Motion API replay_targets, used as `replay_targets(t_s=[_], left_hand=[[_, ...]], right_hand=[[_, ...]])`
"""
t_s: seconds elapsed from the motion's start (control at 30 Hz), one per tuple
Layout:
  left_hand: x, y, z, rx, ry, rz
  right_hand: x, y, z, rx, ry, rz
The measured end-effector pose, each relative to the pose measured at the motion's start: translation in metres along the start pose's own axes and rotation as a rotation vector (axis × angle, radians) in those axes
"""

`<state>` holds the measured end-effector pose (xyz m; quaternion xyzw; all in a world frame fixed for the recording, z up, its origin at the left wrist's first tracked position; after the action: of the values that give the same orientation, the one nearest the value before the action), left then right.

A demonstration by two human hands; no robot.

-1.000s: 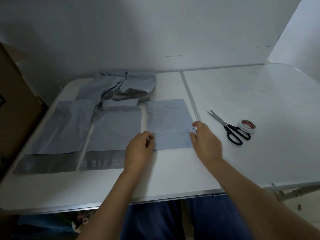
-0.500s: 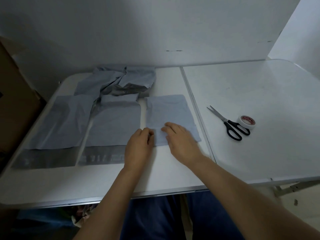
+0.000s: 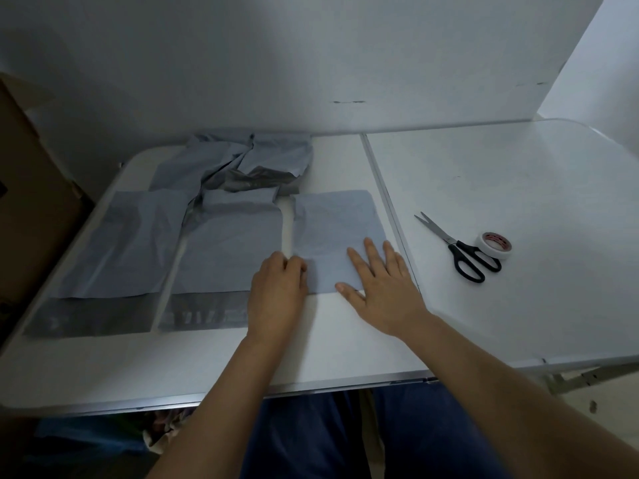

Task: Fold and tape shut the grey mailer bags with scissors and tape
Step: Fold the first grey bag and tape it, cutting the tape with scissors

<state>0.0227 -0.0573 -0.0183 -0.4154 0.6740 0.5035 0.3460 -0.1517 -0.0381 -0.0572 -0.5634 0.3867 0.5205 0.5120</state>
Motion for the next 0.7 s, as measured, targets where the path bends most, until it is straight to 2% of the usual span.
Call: replay_targets(t_s=[0.07, 0.13, 0.2, 0.27, 0.37, 0.5, 0.7], left_hand=[[-0.006, 0.01, -0.006, -0.02, 0.005, 0.124], [0.009, 0.041, -0.006, 0.19, -0.137, 0.144], [0.032, 0.057, 0.002, 0.341, -0.298, 0.041], [0.045, 0.046, 0.005, 0.274, -0.386, -0.022], [0.046, 0.029, 0.009, 0.242, -0.362, -0.1], [0.043, 0.012, 0.013, 0.152, -0.406, -0.136], [0.041, 0.01, 0.013, 0.131, -0.375, -0.125]], right_hand=[[0.001, 0.0, -0.001, -0.005, 0.008, 0.009], [0.001, 0.0, -0.002, -0.01, 0.019, 0.021], [0.002, 0.001, -0.003, -0.01, 0.013, 0.031], [0.003, 0.002, -0.003, -0.006, 0.013, 0.029], [0.002, 0.001, -0.002, -0.012, 0.024, 0.011], [0.0, 0.0, -0.002, -0.013, 0.028, -0.004], [-0.003, 0.01, 0.005, 0.05, 0.003, -0.024]])
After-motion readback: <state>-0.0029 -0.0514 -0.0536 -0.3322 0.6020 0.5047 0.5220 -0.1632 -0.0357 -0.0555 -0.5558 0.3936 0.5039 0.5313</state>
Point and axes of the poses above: each hand's wrist, its own z-axis away from the middle knuckle, its own x-axis out of the palm, y = z × x, the point moved 8 cm from there along -z, towards the middle knuckle, and after that the axes turned 6 degrees about -x, right-handed, at the moved point
